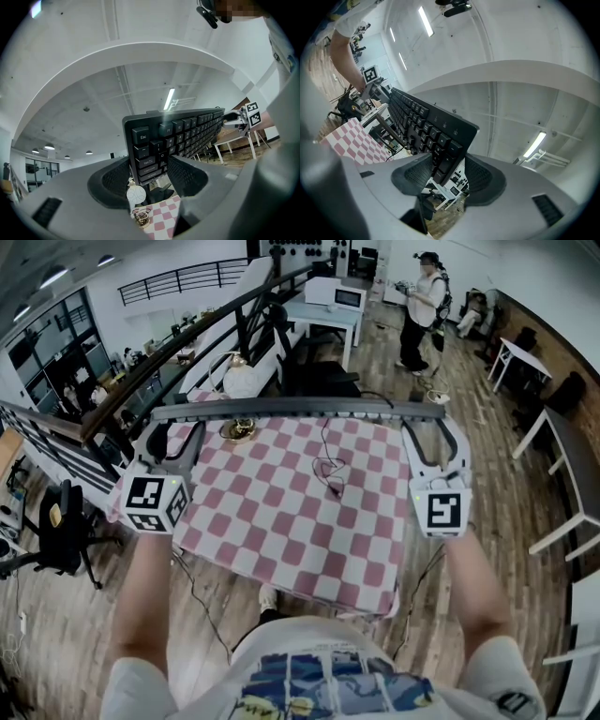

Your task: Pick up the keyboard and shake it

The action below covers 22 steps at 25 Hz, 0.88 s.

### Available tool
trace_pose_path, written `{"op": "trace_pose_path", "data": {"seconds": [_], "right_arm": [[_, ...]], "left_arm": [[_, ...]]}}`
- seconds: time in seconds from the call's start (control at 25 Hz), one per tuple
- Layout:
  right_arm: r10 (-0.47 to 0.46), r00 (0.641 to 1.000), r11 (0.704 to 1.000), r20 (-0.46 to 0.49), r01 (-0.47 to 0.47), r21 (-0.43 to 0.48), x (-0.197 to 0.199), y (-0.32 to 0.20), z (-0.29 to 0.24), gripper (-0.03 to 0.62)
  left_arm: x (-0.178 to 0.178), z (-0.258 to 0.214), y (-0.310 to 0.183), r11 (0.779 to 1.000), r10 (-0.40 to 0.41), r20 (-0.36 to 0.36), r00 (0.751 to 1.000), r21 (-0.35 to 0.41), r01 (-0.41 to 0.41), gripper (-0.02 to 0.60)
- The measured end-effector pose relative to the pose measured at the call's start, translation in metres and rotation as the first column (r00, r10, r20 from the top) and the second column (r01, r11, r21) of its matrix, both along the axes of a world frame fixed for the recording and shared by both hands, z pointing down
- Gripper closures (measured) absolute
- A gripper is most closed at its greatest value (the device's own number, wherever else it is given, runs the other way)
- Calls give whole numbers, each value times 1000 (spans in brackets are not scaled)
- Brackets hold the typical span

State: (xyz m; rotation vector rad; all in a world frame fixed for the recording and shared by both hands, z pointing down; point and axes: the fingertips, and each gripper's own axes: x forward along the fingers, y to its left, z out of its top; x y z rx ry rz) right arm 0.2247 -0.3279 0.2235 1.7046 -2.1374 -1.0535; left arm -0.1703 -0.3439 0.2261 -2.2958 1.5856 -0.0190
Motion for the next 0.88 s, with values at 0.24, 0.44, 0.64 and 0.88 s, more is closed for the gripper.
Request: {"op": "trace_pose_path", "data": {"seconds": [0.24, 0.44, 0.64, 0.88], "right_arm": [[2, 1000, 1000, -6, -2, 4, 3, -2, 0, 378], [2, 1000, 1000, 0, -2, -1, 7, -4, 1, 378], [11, 1000, 1000, -10, -11, -7, 10, -3, 5, 379], [4, 1000, 1000, 6, -4, -11, 12, -8, 6, 379]], "left_arm": [[4, 2, -3, 1000, 1, 1, 1000, -4, -1, 337], [6, 1, -4, 1000, 2, 3, 1000, -4, -2, 337], [9, 4, -4, 1000, 5, 4, 1000, -7, -5, 337], [11, 4, -7, 1000, -1, 9, 1000, -10, 1, 337]]}}
